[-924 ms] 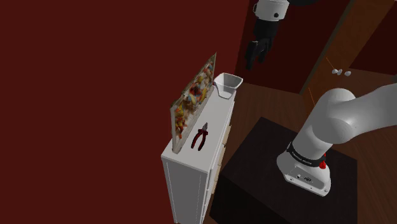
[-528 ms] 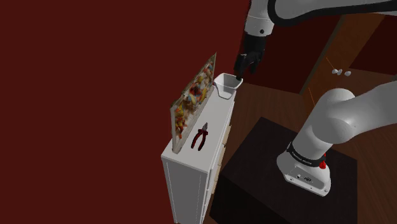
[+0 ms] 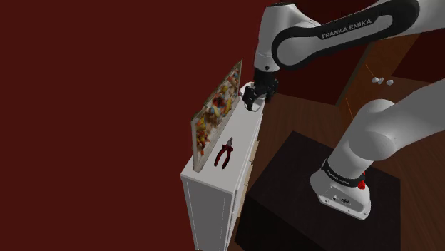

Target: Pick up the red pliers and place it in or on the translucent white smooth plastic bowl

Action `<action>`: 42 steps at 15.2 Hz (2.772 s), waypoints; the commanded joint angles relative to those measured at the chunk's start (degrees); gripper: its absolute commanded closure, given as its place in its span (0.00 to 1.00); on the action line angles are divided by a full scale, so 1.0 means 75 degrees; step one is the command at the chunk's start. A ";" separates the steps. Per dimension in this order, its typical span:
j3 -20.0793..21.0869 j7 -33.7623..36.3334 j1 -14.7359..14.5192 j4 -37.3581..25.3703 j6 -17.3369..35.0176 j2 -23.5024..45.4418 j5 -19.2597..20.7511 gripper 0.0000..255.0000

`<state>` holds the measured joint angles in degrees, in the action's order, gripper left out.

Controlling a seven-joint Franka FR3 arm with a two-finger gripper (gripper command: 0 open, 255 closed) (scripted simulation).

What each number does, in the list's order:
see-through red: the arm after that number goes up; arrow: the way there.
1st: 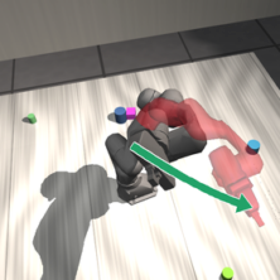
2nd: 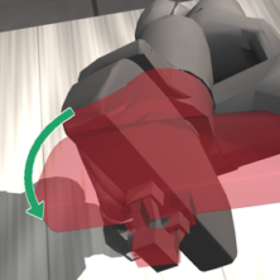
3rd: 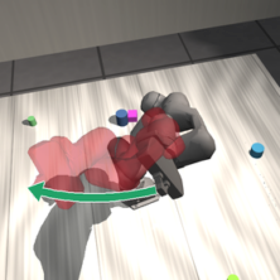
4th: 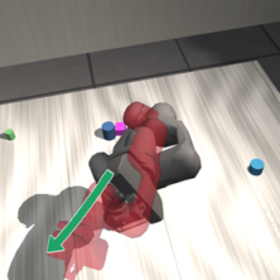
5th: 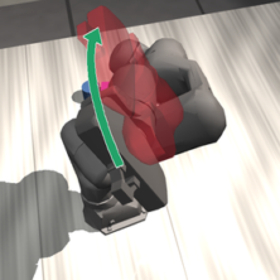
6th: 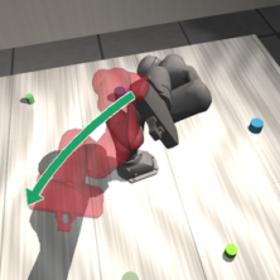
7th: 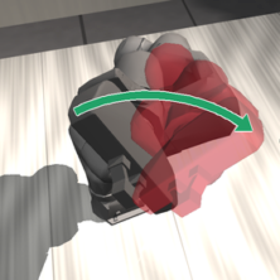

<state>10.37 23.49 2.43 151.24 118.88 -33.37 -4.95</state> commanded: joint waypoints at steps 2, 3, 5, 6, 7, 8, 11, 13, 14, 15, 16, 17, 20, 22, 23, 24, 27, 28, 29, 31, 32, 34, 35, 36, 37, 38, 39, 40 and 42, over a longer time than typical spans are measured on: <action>0.0296 0.0608 0.0101 0.0165 0.0941 0.0754 -0.0064 0.00; 0.0392 0.0815 0.0141 0.0179 0.1243 0.1042 -0.0061 0.00; 0.0585 0.1246 0.0239 0.0168 0.1840 0.1653 -0.0015 0.00; 0.0679 0.1474 0.0295 0.0142 0.2133 0.1974 0.0033 0.00; 0.0771 0.1712 0.0358 0.0104 0.2420 0.2305 0.0101 0.00; 0.0858 0.1964 0.0423 0.0052 0.2700 0.2643 0.0193 0.00; 0.1067 0.2814 0.0619 -0.0180 0.3486 0.3701 0.0634 0.00; 0.1123 0.3472 0.0712 -0.0399 0.3948 0.4429 0.1080 0.00; 0.1110 0.3824 0.0729 -0.0528 0.4156 0.4795 0.1340 0.00; 0.1070 0.4183 0.0724 -0.0670 0.4348 0.5161 0.1614 0.00; 0.0990 0.4540 0.0683 -0.0824 0.4524 0.5523 0.1888 0.00; 0.0883 0.4888 0.0616 -0.0991 0.4686 0.5880 0.2152 0.00; 0.0528 0.5563 0.0350 -0.1365 0.5060 0.6671 0.2663 0.00; 0.0405 0.5683 0.0266 -0.1407 0.5237 0.6898 0.2826 0.00; 0.0343 0.5742 0.0223 -0.1431 0.5325 0.7011 0.2906 0.00; 0.0281 0.5801 0.0179 -0.1457 0.5411 0.7126 0.2984 0.00; 0.0113 0.5946 0.0059 -0.1531 0.5630 0.7421 0.3175 0.00; 0.0111 0.5945 0.0057 -0.1531 0.5631 0.7421 0.3173 0.00; 0.0111 0.5945 0.0057 -0.1531 0.5630 0.7421 0.3173 0.00; 0.0111 0.5945 0.0057 -0.1531 0.5630 0.7421 0.3173 0.00; 0.0111 0.5945 0.0057 -0.1531 0.5630 0.7421 0.3173 0.00; 0.0112 0.5944 0.0057 -0.1531 0.5629 0.7419 0.3171 0.00; 0.0112 0.5944 0.0057 -0.1531 0.5629 0.7419 0.3171 0.00; 0.0112 0.5944 0.0057 -0.1531 0.5629 0.7419 0.3171 1.00; 0.0112 0.5944 0.0057 -0.1531 0.5629 0.7419 0.3171 1.00; 0.0112 0.5944 0.0057 -0.1531 0.5629 0.7419 0.3171 1.00; 0.0112 0.5944 0.0057 -0.1531 0.5629 0.7419 0.3171 1.00; 0.0112 0.5944 0.0057 -0.1531 0.5629 0.7419 0.3171 1.00; 0.0112 0.5944 0.0057 -0.1531 0.5629 0.7419 0.3171 1.00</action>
<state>11.21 68.07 2.86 139.76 161.10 22.27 18.84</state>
